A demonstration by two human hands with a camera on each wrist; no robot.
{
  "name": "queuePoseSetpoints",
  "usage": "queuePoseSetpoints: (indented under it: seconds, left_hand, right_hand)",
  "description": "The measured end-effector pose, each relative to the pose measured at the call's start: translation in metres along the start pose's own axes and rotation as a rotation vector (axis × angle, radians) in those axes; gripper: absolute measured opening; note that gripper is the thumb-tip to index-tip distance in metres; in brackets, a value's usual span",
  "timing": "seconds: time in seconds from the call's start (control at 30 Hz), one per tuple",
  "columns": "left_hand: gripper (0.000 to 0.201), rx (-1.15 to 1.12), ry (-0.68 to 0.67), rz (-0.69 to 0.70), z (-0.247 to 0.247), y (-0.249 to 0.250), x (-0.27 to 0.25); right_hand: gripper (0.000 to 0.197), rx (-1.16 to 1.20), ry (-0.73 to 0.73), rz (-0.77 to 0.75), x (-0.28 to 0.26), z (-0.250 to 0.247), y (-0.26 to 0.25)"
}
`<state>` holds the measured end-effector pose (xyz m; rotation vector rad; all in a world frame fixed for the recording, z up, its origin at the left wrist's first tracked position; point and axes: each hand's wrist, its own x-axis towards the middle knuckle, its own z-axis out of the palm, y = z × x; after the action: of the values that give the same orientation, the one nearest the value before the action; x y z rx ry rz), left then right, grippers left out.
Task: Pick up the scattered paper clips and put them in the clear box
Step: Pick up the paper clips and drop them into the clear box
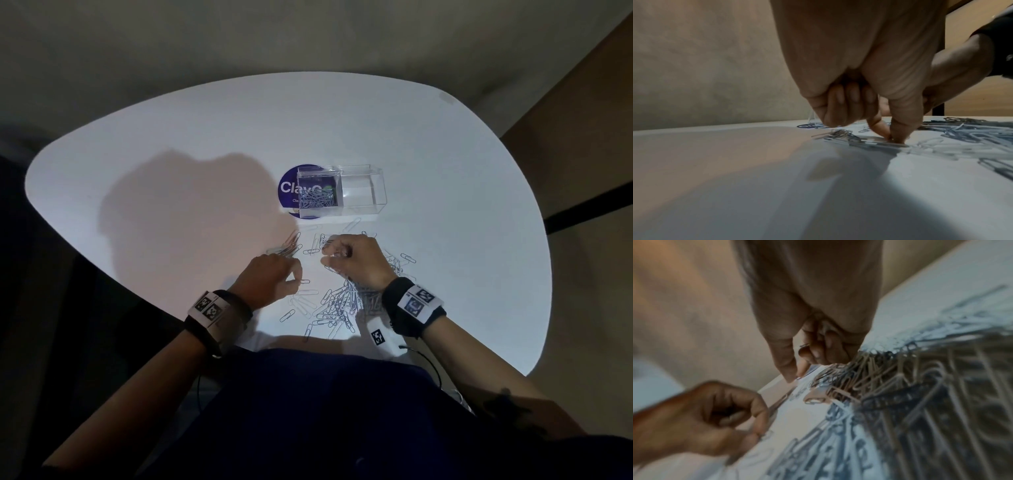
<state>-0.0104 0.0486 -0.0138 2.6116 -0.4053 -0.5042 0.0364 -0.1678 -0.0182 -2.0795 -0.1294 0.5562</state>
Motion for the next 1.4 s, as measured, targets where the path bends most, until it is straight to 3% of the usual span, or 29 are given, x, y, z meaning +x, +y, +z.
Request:
queuePoseSetpoints:
  seconds: [0.13,0.23,0.33,0.47,0.7,0.87,1.1,1.27,1.4]
  left_hand:
    - [0.009,-0.195,0.002,-0.029,0.003,-0.004,0.001]
    - [0.013,-0.566,-0.003,-0.183,-0.005,-0.006,0.001]
    - [0.013,-1.077,-0.023,-0.304,-0.018,-0.008,-0.003]
    - [0.034,-1.363,0.059,-0.35,-0.027,-0.017,-0.003]
    - [0.031,-1.358,0.08,-0.421,-0.026,-0.02,0.002]
    - [0.009,-1.373,-0.007,-0.381,-0.023,-0.008,-0.001]
    - [0.016,-1.482,-0.08,-0.384,-0.021,0.008,0.004]
    - [0.024,-1.175,-0.058,-0.393,-0.038,0.016,0.015]
    - [0.03,-0.902,0.04,-0.346,-0.066,0.019,0.031]
  right_hand:
    - [0.007,-0.349,0.007,-0.114,0.007,0.009,-0.009]
    - [0.018,-0.543,-0.02,-0.129,0.007,0.009,-0.008]
    - [0.018,-0.623,-0.041,-0.141,0.001,0.009,-0.002]
    - [0.02,-0.643,-0.094,-0.133,0.002,0.01,0.004]
    - [0.013,-0.728,-0.146,-0.227,0.003,0.012,0.004]
    - [0.019,-0.688,-0.11,-0.243,-0.002,0.01,0.005]
    - [0.022,-0.716,-0.178,-0.187,0.0,0.015,0.008]
    - [0.021,-0.734,-0.208,-0.211,-0.001,0.019,0.007]
    - [0.032,-0.254,-0.213,-0.109,0.001,0.006,0.002]
